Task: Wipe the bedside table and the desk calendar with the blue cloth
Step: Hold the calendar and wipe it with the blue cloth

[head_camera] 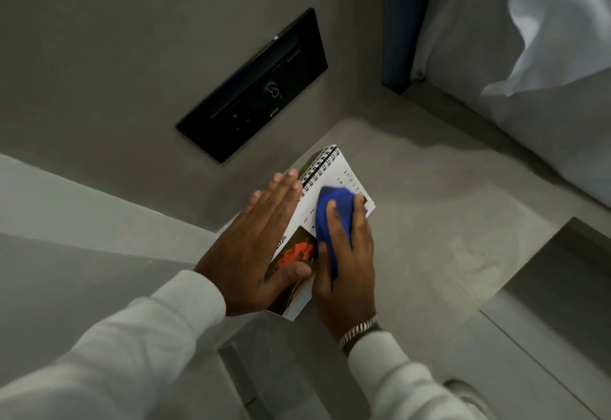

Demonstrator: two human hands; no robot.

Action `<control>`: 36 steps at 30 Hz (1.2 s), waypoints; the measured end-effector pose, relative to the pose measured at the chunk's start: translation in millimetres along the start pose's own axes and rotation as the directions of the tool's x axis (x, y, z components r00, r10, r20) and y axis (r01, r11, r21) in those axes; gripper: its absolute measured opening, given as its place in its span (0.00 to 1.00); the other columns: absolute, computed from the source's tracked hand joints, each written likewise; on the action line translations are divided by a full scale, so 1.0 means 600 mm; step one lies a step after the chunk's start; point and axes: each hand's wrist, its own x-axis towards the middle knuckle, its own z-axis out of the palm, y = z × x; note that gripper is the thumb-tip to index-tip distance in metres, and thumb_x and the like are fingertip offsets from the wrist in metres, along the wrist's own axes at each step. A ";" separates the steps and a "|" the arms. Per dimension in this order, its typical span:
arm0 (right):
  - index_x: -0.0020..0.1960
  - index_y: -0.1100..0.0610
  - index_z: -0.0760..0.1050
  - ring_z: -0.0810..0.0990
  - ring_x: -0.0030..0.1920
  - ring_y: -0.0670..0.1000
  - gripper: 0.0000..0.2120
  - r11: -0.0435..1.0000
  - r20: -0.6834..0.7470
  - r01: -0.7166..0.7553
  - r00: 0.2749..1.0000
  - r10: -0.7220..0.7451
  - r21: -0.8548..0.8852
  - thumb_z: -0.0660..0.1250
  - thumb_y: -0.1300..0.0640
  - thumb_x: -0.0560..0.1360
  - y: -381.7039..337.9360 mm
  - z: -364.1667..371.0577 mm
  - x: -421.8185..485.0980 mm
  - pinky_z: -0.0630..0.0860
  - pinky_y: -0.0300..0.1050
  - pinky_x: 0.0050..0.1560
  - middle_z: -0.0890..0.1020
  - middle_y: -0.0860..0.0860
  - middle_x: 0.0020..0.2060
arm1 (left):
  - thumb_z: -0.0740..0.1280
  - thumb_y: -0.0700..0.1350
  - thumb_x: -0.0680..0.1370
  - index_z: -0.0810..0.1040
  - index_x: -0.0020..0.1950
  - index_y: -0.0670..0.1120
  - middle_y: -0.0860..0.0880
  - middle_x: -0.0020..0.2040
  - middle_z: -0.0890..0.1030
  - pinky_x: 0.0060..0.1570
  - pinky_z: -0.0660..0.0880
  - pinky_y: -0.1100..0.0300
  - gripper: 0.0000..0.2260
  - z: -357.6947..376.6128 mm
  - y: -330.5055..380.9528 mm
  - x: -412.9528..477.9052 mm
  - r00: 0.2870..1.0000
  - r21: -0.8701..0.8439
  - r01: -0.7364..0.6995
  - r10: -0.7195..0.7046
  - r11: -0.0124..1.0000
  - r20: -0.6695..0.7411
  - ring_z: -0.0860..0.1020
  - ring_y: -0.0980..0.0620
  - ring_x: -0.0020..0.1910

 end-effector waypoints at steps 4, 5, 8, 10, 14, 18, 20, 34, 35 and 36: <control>0.75 0.42 0.50 0.47 0.77 0.56 0.31 0.995 0.116 0.096 0.989 -0.095 0.001 0.61 0.54 0.78 -0.007 0.003 -0.048 0.51 0.53 0.73 0.46 0.50 0.78 | 0.51 0.66 0.78 0.43 0.80 0.43 0.46 0.82 0.45 0.77 0.54 0.42 0.39 0.002 0.000 -0.001 1.000 -0.007 -0.008 0.008 1.000 0.001 0.44 0.49 0.80; 0.75 0.43 0.52 0.48 0.77 0.57 0.31 0.996 0.102 0.093 0.990 -0.093 0.007 0.62 0.56 0.77 -0.008 0.002 -0.037 0.52 0.54 0.73 0.47 0.52 0.78 | 0.51 0.66 0.78 0.44 0.79 0.43 0.46 0.82 0.45 0.77 0.53 0.43 0.39 0.001 0.000 -0.002 1.000 -0.004 -0.009 0.009 1.000 0.000 0.44 0.49 0.80; 0.74 0.48 0.57 0.53 0.76 0.58 0.29 0.998 -0.017 0.056 0.998 -0.056 0.009 0.62 0.61 0.77 -0.008 -0.004 0.021 0.59 0.58 0.73 0.50 0.54 0.77 | 0.52 0.64 0.78 0.45 0.79 0.41 0.45 0.82 0.45 0.77 0.53 0.42 0.39 0.001 -0.001 -0.003 1.000 0.006 -0.010 0.010 1.000 -0.001 0.44 0.49 0.80; 0.75 0.46 0.54 0.55 0.76 0.57 0.30 1.000 -0.063 -0.002 0.998 0.003 0.025 0.61 0.60 0.78 -0.001 -0.011 0.054 0.62 0.61 0.71 0.48 0.49 0.76 | 0.52 0.64 0.78 0.45 0.79 0.42 0.46 0.82 0.45 0.77 0.53 0.42 0.39 0.002 0.000 -0.002 1.000 0.013 0.000 0.000 1.000 -0.006 0.44 0.49 0.80; 0.75 0.43 0.51 0.54 0.76 0.56 0.30 0.995 -0.041 -0.100 0.994 0.101 0.020 0.60 0.57 0.79 0.022 -0.010 0.043 0.65 0.63 0.69 0.48 0.48 0.77 | 0.51 0.65 0.78 0.45 0.80 0.44 0.47 0.82 0.46 0.77 0.51 0.44 0.38 0.004 -0.001 -0.001 1.000 0.033 0.014 -0.014 0.999 -0.023 0.44 0.50 0.80; 0.76 0.43 0.49 0.48 0.77 0.55 0.30 0.999 0.109 -0.051 0.993 0.052 -0.014 0.59 0.55 0.79 0.030 -0.004 -0.034 0.58 0.58 0.73 0.45 0.47 0.77 | 0.51 0.66 0.78 0.45 0.80 0.45 0.48 0.82 0.46 0.77 0.50 0.47 0.38 0.008 -0.005 -0.001 1.000 0.033 0.017 -0.017 0.999 -0.025 0.43 0.52 0.80; 0.76 0.43 0.50 0.48 0.77 0.54 0.31 1.000 0.156 -0.024 0.987 0.023 0.008 0.59 0.55 0.78 0.019 -0.007 -0.061 0.56 0.53 0.73 0.45 0.46 0.77 | 0.50 0.64 0.79 0.44 0.80 0.44 0.47 0.82 0.46 0.77 0.51 0.46 0.37 0.008 -0.005 -0.002 1.000 0.024 0.009 -0.008 1.000 -0.030 0.44 0.51 0.80; 0.75 0.42 0.45 0.49 0.77 0.52 0.30 0.987 -0.009 -0.153 0.988 0.154 0.042 0.56 0.56 0.80 0.009 -0.001 0.022 0.60 0.56 0.73 0.44 0.46 0.77 | 0.49 0.65 0.79 0.44 0.80 0.44 0.47 0.81 0.47 0.77 0.53 0.44 0.37 0.007 -0.004 -0.004 0.999 0.017 -0.020 0.021 1.000 -0.036 0.45 0.50 0.80; 0.75 0.42 0.45 0.49 0.77 0.53 0.29 0.986 0.025 -0.166 0.986 0.166 0.026 0.56 0.54 0.81 0.014 0.001 0.005 0.60 0.56 0.73 0.44 0.45 0.77 | 0.50 0.65 0.79 0.45 0.79 0.44 0.47 0.81 0.47 0.77 0.53 0.44 0.37 0.008 -0.004 -0.004 0.999 0.018 -0.017 0.018 1.000 -0.036 0.46 0.50 0.80; 0.76 0.43 0.45 0.49 0.77 0.53 0.28 0.986 0.058 -0.168 0.984 0.167 0.010 0.54 0.53 0.81 0.017 0.001 -0.012 0.60 0.57 0.73 0.44 0.46 0.77 | 0.50 0.65 0.79 0.45 0.79 0.44 0.46 0.81 0.47 0.77 0.53 0.44 0.37 0.009 -0.003 -0.004 0.999 0.019 -0.016 0.017 1.000 -0.040 0.46 0.50 0.80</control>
